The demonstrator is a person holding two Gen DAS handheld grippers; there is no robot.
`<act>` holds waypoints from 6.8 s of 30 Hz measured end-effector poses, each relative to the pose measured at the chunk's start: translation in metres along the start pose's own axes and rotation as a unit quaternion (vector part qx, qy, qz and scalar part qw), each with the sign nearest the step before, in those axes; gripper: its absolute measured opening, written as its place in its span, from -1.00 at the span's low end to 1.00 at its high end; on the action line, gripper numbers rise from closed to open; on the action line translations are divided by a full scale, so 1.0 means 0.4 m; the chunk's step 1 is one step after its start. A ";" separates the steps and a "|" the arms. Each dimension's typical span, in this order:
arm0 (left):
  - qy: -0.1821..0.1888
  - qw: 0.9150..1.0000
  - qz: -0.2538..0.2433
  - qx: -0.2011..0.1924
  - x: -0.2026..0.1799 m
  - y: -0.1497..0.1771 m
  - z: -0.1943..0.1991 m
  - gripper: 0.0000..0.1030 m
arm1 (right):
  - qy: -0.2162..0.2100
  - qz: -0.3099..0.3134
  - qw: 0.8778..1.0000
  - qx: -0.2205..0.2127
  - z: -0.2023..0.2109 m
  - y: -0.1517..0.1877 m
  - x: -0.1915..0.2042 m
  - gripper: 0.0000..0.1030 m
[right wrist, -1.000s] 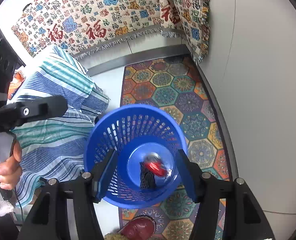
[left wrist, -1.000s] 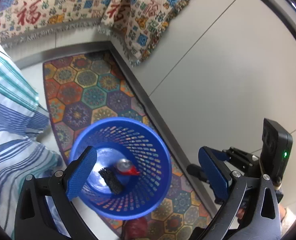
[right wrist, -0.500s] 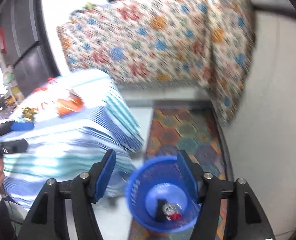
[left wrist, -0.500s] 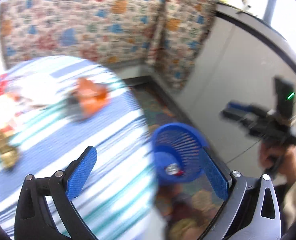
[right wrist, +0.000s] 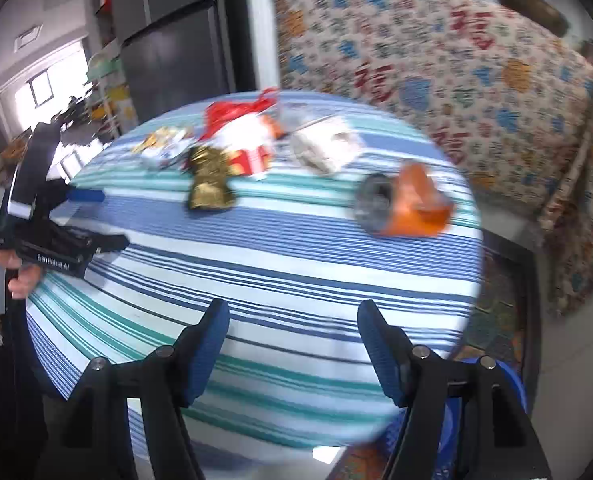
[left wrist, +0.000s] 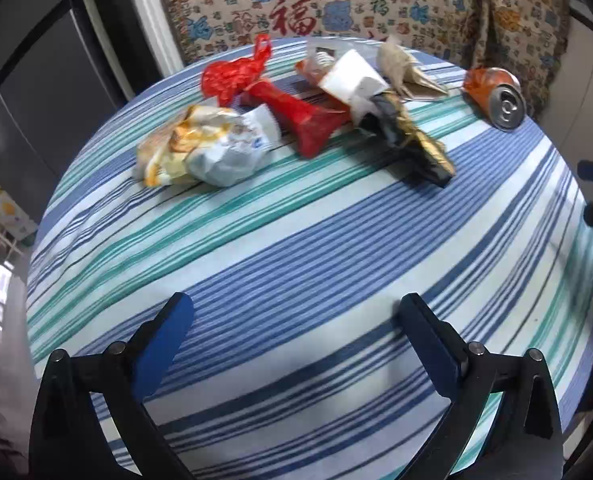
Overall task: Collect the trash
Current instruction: 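Return both tools to the table over the remaining trash, then grasp the gold wrapper with the right tool while the left tool grasps the white snack bag, then carry both items over the blue wastebasket and open both tools to drop them, then move both tools back to the table and grasp the orange can with the right tool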
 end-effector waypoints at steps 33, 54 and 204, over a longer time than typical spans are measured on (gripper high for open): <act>0.094 0.992 0.033 -0.084 0.127 -0.200 -0.040 0.99 | 0.010 0.009 1.000 0.008 -0.267 -0.216 0.215 0.59; 0.101 0.991 0.047 -0.077 0.159 -0.121 -0.016 0.94 | 0.003 0.014 1.000 0.011 -0.259 -0.190 0.198 0.36; 0.069 0.992 0.084 -0.059 -0.014 -0.104 -0.064 0.89 | 0.106 -0.109 0.988 -0.035 -0.208 -0.106 -0.316 0.18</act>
Point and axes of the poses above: each gripper's, at about its wrist camera, not at the fingertips, and z roughly against the way its jaws point, x to its left, y to its underside, the point moved 5 cm from there along -z, roughly the way its jaws point, and after that the axes turned 11 degrees about y, right-handed, at the moved point
